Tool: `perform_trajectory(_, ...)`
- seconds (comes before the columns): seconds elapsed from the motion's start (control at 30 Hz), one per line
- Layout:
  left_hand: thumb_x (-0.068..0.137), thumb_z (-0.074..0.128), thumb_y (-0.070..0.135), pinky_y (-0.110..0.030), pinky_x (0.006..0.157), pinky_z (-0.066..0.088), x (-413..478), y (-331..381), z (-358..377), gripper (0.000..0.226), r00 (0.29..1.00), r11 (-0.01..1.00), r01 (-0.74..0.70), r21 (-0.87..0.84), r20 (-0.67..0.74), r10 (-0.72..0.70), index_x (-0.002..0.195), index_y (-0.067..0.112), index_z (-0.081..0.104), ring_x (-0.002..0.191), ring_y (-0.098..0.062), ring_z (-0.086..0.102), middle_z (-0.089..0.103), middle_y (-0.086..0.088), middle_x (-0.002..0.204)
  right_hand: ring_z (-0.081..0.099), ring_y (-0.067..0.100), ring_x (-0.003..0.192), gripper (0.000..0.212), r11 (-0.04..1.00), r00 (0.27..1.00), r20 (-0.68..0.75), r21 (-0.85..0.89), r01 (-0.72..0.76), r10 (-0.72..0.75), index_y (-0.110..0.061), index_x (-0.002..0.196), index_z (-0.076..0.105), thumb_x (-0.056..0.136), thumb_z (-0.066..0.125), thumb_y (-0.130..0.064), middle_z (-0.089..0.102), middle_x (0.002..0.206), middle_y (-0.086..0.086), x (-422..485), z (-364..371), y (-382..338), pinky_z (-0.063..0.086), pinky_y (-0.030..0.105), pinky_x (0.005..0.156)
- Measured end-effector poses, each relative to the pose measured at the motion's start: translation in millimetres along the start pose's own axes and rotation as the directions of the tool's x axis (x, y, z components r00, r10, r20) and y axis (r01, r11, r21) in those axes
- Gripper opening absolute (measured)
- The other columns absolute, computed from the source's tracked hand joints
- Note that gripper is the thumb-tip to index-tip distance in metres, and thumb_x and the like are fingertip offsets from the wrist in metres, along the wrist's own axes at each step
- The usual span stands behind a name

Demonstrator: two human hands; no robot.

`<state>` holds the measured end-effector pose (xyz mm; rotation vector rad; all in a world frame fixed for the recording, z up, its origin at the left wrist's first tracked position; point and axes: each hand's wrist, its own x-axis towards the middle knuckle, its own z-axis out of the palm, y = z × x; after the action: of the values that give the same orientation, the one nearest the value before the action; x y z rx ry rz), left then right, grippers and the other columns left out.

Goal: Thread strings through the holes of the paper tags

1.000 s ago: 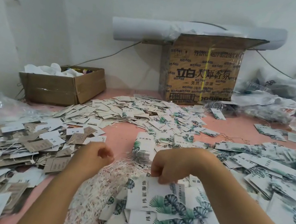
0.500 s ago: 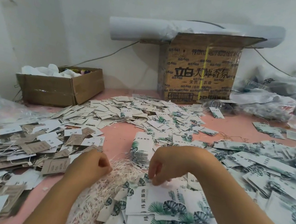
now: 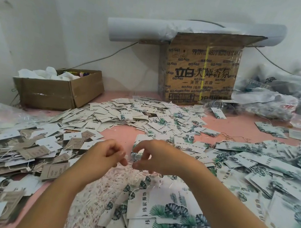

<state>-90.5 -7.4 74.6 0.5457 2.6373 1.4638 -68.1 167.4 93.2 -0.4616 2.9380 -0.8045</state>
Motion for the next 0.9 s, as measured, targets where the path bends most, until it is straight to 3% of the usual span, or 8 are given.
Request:
perform_trajectory(0.07, 0.095, 0.053, 0.016, -0.017, 0.054, 0.039, -1, 4, 0, 0.011, 0.999, 0.999, -0.035, -0.021, 0.012, 0.035, 0.085, 0.014, 0.059, 0.054, 0.001, 0.052, 0.07, 0.006, 0.068, 0.052, 0.002, 0.057, 0.04, 1.0, 0.999, -0.039, 0.01, 0.027, -0.026, -0.015, 0.121, 0.056, 0.086, 0.064, -0.033, 0.064, 0.094, -0.002, 2, 4, -2, 0.037, 0.009, 0.044)
perform_trajectory(0.17, 0.094, 0.054, 0.015, -0.018, 0.053, 0.037, -2, 7, 1, 0.011, 0.997, 0.996, -0.081, -0.036, 0.015, 0.081, 0.085, 0.015, 0.06, 0.054, -0.007, 0.048, 0.063, 0.006, 0.057, 0.053, 0.0, 0.049, 0.02, 0.994, 0.992, -0.109, 0.071, 0.078, -0.07, -0.013, 0.097, 0.068, 0.086, 0.065, -0.029, 0.059, 0.064, -0.011, 3, 6, -4, 0.04, 0.01, 0.043)
perform_trajectory(0.23, 0.093, 0.056, 0.014, -0.014, 0.049, 0.036, -2, 7, 2, 0.011, 0.994, 0.993, -0.103, -0.057, 0.016, 0.105, 0.084, 0.014, 0.061, 0.051, -0.005, 0.047, 0.062, 0.005, 0.056, 0.052, -0.001, 0.047, 0.016, 0.991, 0.983, -0.159, 0.08, 0.104, -0.09, -0.013, 0.084, 0.07, 0.087, 0.064, -0.027, 0.058, 0.058, -0.012, 3, 5, -5, 0.041, 0.01, 0.043)
perform_trajectory(0.37, 0.09, 0.059, 0.014, -0.009, 0.043, 0.034, -1, 7, 0, 0.009, 0.991, 0.985, -0.135, -0.106, -0.009, 0.134, 0.083, 0.012, 0.063, 0.043, 0.001, 0.045, 0.06, 0.006, 0.054, 0.053, -0.002, 0.048, 0.015, 0.991, 0.977, -0.19, 0.083, 0.109, -0.091, -0.015, 0.084, 0.072, 0.088, 0.062, -0.025, 0.062, 0.061, -0.011, 2, 2, -6, 0.042, 0.011, 0.049)
perform_trajectory(0.5, 0.088, 0.062, 0.019, -0.016, 0.05, 0.038, 0, 2, -4, 0.01, 0.993, 0.99, -0.121, -0.067, -0.017, 0.12, 0.08, 0.013, 0.066, 0.048, -0.001, 0.048, 0.06, 0.005, 0.053, 0.051, -0.004, 0.048, 0.019, 0.997, 0.969, -0.24, 0.028, 0.065, -0.056, -0.025, 0.071, 0.064, 0.089, 0.061, -0.028, 0.06, 0.059, -0.014, 1, -3, -7, 0.039, 0.01, 0.047)
perform_trajectory(0.7, 0.086, 0.064, 0.025, -0.02, 0.052, 0.036, 2, -4, -6, 0.018, 0.997, 0.997, -0.076, 0.001, -0.021, 0.076, 0.078, 0.01, 0.066, 0.049, -0.004, 0.044, 0.056, 0.006, 0.056, 0.053, 0.01, 0.059, 0.023, 1.0, 0.971, -0.238, -0.018, -0.02, 0.015, -0.019, 0.074, 0.053, 0.095, 0.049, -0.027, 0.061, 0.071, -0.005, -3, -9, -4, 0.037, 0.02, 0.049)
perform_trajectory(0.8, 0.085, 0.063, 0.037, -0.02, 0.052, 0.035, 2, -9, -9, 0.028, 0.999, 0.994, -0.036, 0.106, -0.001, 0.037, 0.071, 0.013, 0.067, 0.047, -0.004, 0.041, 0.051, 0.009, 0.051, 0.061, 0.018, 0.066, 0.022, 0.998, 0.952, -0.306, 0.062, 0.009, 0.01, -0.02, 0.074, 0.053, 0.095, 0.049, -0.025, 0.064, 0.077, -0.001, -4, -14, -3, 0.05, 0.031, 0.06)
perform_trajectory(0.9, 0.076, 0.058, 0.057, -0.026, 0.065, 0.04, 3, -11, -10, 0.036, 0.999, 0.975, -0.039, 0.217, 0.004, 0.039, 0.075, 0.023, 0.068, 0.064, 0.0, 0.05, 0.061, 0.012, 0.075, 0.062, 0.009, 0.06, 0.022, 0.984, 0.924, -0.382, 0.154, 0.089, -0.024, -0.025, 0.071, 0.054, 0.093, 0.054, -0.022, 0.061, 0.069, -0.011, -3, -14, -3, 0.053, 0.032, 0.061)
